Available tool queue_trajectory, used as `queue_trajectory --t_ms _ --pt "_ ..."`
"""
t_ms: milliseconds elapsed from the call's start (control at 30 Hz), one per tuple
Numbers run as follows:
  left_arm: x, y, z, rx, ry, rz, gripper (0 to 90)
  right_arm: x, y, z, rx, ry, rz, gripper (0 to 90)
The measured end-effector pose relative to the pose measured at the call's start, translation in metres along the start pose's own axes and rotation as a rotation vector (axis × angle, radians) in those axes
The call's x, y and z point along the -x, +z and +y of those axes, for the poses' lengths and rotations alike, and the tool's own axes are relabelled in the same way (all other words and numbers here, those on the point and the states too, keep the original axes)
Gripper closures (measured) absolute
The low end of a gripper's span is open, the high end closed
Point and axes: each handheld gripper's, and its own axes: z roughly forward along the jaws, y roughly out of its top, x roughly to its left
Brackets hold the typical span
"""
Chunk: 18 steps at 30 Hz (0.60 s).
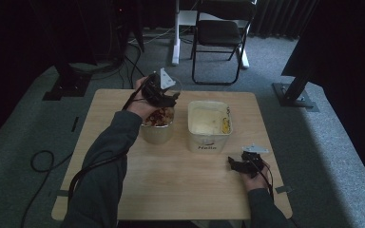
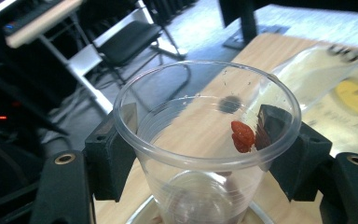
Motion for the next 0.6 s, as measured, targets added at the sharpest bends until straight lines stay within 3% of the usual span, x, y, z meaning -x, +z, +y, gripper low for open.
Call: queue_trajectory --t_ms 200,333,467,600 --pt "0.016 0.005 0.009 0.02 0.002 -0.071 30.6 0.0 0.0 0.0 0.0 0.0 0.0 23.5" --pt "0.027 0.01 0.012 0.018 0.02 -0.094 30.2 0.0 0.0 0.0 0.0 0.002 0.0 23.5" --pt "0.034 0.013 0.014 0.025 0.009 -0.12 30.1 0.0 0.0 0.0 0.0 0.001 0.0 23.5" --pt "0.043 0.017 0.02 0.039 -0.009 -0.174 29.8 0.0 0.0 0.0 0.0 0.001 0.0 23.5"
